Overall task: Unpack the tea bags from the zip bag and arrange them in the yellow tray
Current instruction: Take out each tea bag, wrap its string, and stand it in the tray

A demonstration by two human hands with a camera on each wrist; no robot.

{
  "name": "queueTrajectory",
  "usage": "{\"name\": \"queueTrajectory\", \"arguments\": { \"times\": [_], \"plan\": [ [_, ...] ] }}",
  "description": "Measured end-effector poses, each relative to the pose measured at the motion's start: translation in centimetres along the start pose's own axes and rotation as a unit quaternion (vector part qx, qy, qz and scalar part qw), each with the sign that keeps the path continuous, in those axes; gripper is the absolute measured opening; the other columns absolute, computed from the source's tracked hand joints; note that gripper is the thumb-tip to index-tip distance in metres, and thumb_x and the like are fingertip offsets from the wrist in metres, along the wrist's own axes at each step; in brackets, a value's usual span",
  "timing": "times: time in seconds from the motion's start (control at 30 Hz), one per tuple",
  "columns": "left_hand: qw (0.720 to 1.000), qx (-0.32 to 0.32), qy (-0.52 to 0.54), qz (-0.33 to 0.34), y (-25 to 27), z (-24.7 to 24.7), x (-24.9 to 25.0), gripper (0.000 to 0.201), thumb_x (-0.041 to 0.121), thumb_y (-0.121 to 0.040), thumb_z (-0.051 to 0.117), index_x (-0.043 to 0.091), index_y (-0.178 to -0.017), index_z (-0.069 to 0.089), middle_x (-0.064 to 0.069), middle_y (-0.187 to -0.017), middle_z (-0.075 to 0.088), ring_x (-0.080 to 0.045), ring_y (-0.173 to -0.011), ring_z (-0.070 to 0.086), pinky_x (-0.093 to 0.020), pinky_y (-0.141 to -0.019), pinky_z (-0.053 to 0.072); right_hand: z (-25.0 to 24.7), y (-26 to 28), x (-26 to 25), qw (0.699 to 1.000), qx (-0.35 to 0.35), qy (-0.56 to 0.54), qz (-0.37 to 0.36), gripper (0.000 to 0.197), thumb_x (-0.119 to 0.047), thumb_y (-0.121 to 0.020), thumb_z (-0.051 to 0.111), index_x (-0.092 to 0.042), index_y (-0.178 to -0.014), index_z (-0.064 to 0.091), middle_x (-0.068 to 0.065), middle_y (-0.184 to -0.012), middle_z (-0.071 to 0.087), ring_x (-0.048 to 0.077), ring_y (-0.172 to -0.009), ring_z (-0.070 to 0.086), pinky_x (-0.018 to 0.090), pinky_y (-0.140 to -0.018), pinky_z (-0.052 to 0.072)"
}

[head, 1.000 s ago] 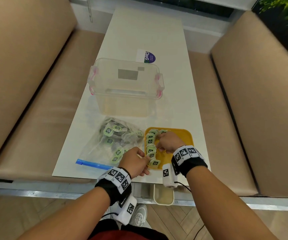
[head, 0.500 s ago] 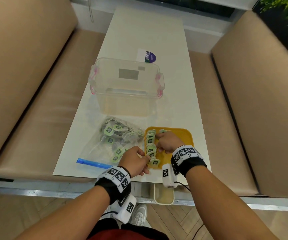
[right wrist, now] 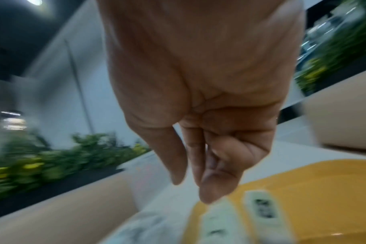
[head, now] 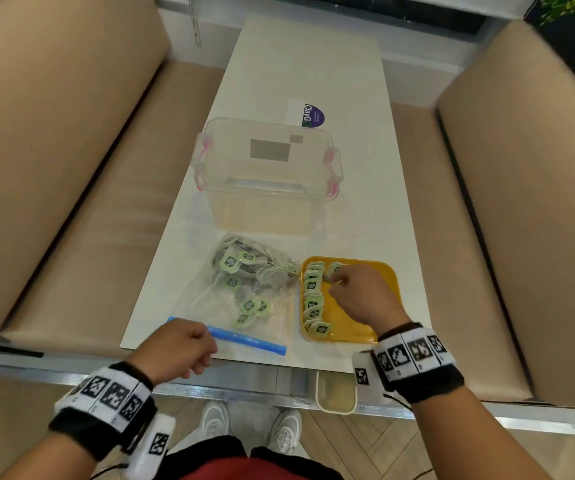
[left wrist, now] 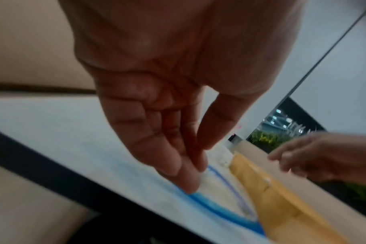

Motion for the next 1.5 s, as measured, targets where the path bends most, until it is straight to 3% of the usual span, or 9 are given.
{"name": "queueTrajectory", "arguments": {
  "times": [0.1,0.2,0.33,0.63,0.87,1.13,1.33,1.4,1.5],
  "plan": [
    [0.994,0.011,-0.106,0.021,0.0,0.4,-2.2,0.018,0.018,-0.093,0.058,0.018,-0.085,0.075,0.002,-0.074,0.073,-0.004,-0.06,0.066,-0.015,-0.054,0.045,2.6,3.3,-4.4,0.995,-0.042,0.02,-0.092,0.021,-0.036,-0.087,0.066,-0.021,-0.102,0.066,-0.002,-0.094,0.067,0.014,-0.081,0.062,0.031,-0.071,0.053],
    [0.982,0.114,-0.13,0.076,-0.4,1.6,-2.8,0.015,0.025,-0.096,0.058,0.031,-0.1,0.071,0.013,-0.074,0.068,-0.001,-0.069,0.063,-0.017,-0.062,0.042,7.1,4.6,-7.3,0.974,-0.07,0.13,-0.172,0.03,-0.041,-0.086,0.065,-0.017,-0.104,0.058,0.003,-0.106,0.057,0.023,-0.091,0.059,0.034,-0.07,0.047],
    [0.96,0.219,-0.084,0.151,-0.4,3.0,-2.8,0.029,0.025,-0.097,0.062,0.022,-0.124,0.068,0.011,-0.072,0.063,0.0,-0.068,0.059,-0.009,-0.062,0.036,11.1,4.3,-7.9,0.963,-0.032,0.181,-0.195,0.043,-0.037,-0.086,0.066,-0.015,-0.118,0.049,0.006,-0.118,0.048,0.027,-0.103,0.056,0.034,-0.065,0.039],
    [0.894,0.266,-0.162,0.322,-0.9,4.4,-0.7,0.043,0.029,-0.095,0.04,0.011,-0.123,0.067,-0.004,-0.114,0.065,-0.019,-0.103,0.058,-0.034,-0.089,0.051,11.4,3.3,-7.9,0.967,0.064,0.124,-0.212,0.015,-0.019,-0.087,0.06,-0.017,-0.102,0.06,0.004,-0.097,0.055,0.028,-0.087,0.059,0.033,-0.055,0.037],
    [0.897,0.204,-0.371,0.128,-2.1,3.3,4.7,0.018,0.026,-0.1,0.048,0.025,-0.111,0.061,0.004,-0.105,0.069,-0.019,-0.095,0.065,-0.032,-0.081,0.039,10.1,3.5,-8.7,0.963,0.117,0.075,-0.232,0.014,-0.013,-0.076,0.068,-0.017,-0.09,0.064,0.004,-0.082,0.053,0.027,-0.067,0.056,0.029,-0.046,0.034],
    [0.972,0.155,-0.142,0.107,-3.3,3.2,6.3,0.011,0.005,-0.089,0.056,0.015,-0.088,0.054,0.002,-0.074,0.055,-0.023,-0.076,0.063,-0.031,-0.063,0.047,10.1,3.7,-8.4,0.971,0.086,0.034,-0.222,0.031,-0.024,-0.088,0.043,-0.017,-0.11,0.063,0.005,-0.094,0.052,0.03,-0.082,0.055,0.041,-0.06,0.049],
    [0.937,0.124,-0.247,0.214,-4.1,4.3,7.9,0.044,0.007,-0.096,0.053,0.024,-0.137,0.046,0.0,-0.137,0.051,-0.021,-0.13,0.05,-0.017,-0.098,0.034,9.2,3.5,-8.0,0.973,0.054,-0.009,-0.223,0.038,-0.019,-0.085,0.041,-0.017,-0.118,0.061,0.004,-0.101,0.053,0.029,-0.09,0.056,0.044,-0.07,0.05],
    [0.936,0.091,-0.265,0.213,-5.0,4.6,8.1,0.041,0.01,-0.098,0.05,0.035,-0.127,0.034,0.001,-0.144,0.046,-0.024,-0.141,0.043,-0.021,-0.111,0.031,9.1,3.4,-7.7,0.974,0.048,-0.01,-0.221,0.033,-0.019,-0.088,0.044,-0.016,-0.116,0.061,0.004,-0.1,0.051,0.029,-0.089,0.055,0.045,-0.07,0.049],
    [0.931,0.045,-0.351,0.091,-6.1,4.9,7.9,0.005,0.015,-0.103,0.04,0.02,-0.103,0.038,-0.007,-0.098,0.061,-0.031,-0.12,0.06,-0.034,-0.086,0.044,8.9,3.6,-7.8,0.972,0.051,-0.005,-0.23,0.028,-0.016,-0.089,0.045,-0.015,-0.112,0.061,0.003,-0.098,0.051,0.028,-0.087,0.055,0.045,-0.069,0.049]
  ]
}}
Point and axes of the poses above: each hand's wrist, its own y-axis away from the middle knuckle, its own z-axis out of the palm, x = y × z, the point moved 4 cm from there along -y, towards the middle knuckle
